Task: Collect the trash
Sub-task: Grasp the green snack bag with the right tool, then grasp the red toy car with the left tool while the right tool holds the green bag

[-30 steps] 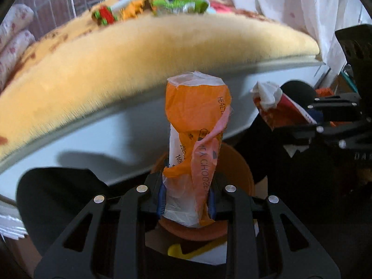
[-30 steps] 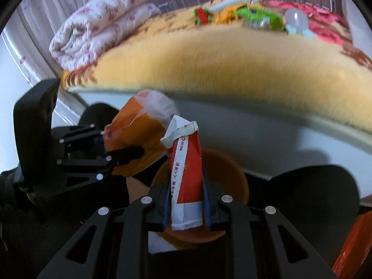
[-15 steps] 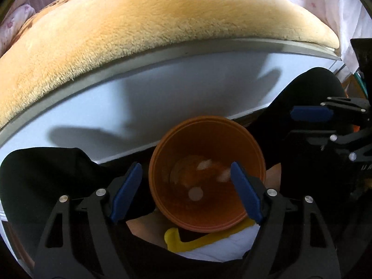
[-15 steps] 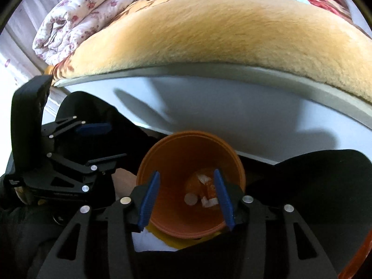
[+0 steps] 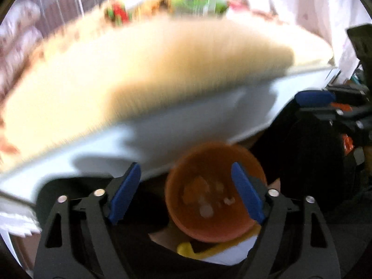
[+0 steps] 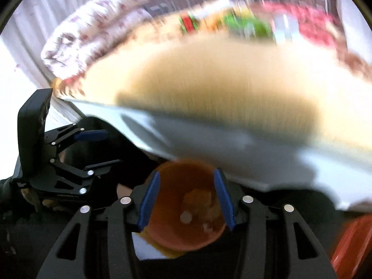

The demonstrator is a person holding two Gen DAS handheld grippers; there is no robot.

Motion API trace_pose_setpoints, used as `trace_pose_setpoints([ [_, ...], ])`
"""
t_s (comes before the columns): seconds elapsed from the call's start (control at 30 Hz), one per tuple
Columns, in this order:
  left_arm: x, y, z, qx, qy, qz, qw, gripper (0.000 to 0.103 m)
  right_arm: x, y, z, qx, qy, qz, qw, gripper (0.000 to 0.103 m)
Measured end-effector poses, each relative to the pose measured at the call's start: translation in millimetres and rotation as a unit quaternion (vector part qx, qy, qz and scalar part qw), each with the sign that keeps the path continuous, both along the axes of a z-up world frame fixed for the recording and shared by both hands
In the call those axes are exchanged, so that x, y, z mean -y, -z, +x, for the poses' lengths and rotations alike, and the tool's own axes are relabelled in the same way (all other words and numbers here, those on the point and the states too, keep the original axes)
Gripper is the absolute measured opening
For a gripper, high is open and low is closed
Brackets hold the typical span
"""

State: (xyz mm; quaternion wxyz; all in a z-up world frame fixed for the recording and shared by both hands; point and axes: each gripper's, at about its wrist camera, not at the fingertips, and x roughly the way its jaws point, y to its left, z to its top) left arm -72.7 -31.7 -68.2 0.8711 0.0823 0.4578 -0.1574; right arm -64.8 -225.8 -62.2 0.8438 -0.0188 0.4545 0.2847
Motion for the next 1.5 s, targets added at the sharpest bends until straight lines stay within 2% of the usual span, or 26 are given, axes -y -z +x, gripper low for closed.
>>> trace_pose_setpoints([
  [0.07, -5.2, -22.8, 1.8, 0.042, 0.0, -0.002, 0.9991, 0.091, 0.7, -24.3, 11.9, 0.037, -0.005, -0.004, 0.999, 0.058],
  [0.17, -9.1, -50.6, 15.2, 0.092, -0.009, -0.01, 0.9957, 0.092, 3.0, -53.2, 46.1, 0.076, -0.005, -0.006, 0.997, 0.058],
  [0.3, -8.3, -67.0, 45.3, 0.116, -0.043, -0.026, 0.992, 0.092, -4.8, -75.8, 107.7, 0.116, -0.009, -0.032, 0.993, 0.059],
  [0.37, -11.0, -67.6, 56.5, 0.113, -0.056, -0.041, 0.9912, 0.092, -10.3, -79.4, 146.1, 0.122, -0.019, -0.047, 0.991, 0.066],
  [0.47, -12.3, -64.5, 69.1, 0.103, -0.065, -0.059, 0.9908, 0.092, -17.0, -77.9, 195.8, 0.118, -0.032, -0.075, 0.99, 0.068],
  [0.57, -17.4, -60.7, 74.6, 0.101, -0.071, -0.046, 0.9913, 0.092, -27.0, -69.6, 234.4, 0.095, -0.044, -0.093, 0.99, 0.068],
  [0.77, -26.9, -55.0, 88.0, 0.085, -0.085, -0.045, 0.9917, 0.092, -38.8, -26.5, 286.3, 0.025, -0.066, -0.126, 0.99, 0.068],
  [0.8, -28.6, -53.8, 91.0, 0.081, -0.088, -0.045, 0.9917, 0.092, -39.5, -21.1, 290.3, 0.02, -0.066, -0.124, 0.99, 0.064],
  [0.87, -30.8, -51.9, 95.2, 0.078, -0.093, -0.046, 0.9916, 0.092, -41.4, -11.3, 293.9, 0.007, -0.072, -0.107, 0.992, 0.051],
  [0.9, -32.1, -51.2, 97.4, 0.076, -0.095, -0.047, 0.9915, 0.092, -42.2, -9.9, 293.7, 0.009, -0.074, -0.099, 0.992, 0.039],
  [0.93, -33.4, -50.7, 100.8, 0.074, -0.098, -0.05, 0.9912, 0.092, -43.2, -8.9, 291.2, 0.009, -0.075, -0.09, 0.993, 0.038],
  [1.0, -34.9, -51.1, 106.1, 0.072, -0.103, -0.053, 0.9907, 0.092, -42.4, -11.7, 282.2, 0.032, -0.063, -0.085, 0.994, 0.029],
  [1.13, -39.8, -56.6, 126.7, 0.072, -0.122, -0.072, 0.9872, 0.092, -25.1, -24.9, 253.7, 0.055, -0.023, -0.018, 0.998, 0.028],
  [1.27, -41.4, -64.1, 171.4, 0.065, -0.155, -0.089, 0.9816, 0.092, 0.6, -29.5, 216.0, 0.076, 0.033, 0.037, 0.996, 0.028],
  [1.37, -39.0, -64.7, 212.8, 0.062, -0.19, -0.074, 0.977, 0.092, 16.5, -29.7, 195.0, 0.093, 0.067, 0.057, 0.992, 0.028],
  [1.5, -41.4, -58.1, 256.4, 0.046, -0.233, -0.083, 0.9678, 0.092, 30.1, -33.2, 170.1, 0.115, 0.076, 0.076, 0.988, 0.028],
])
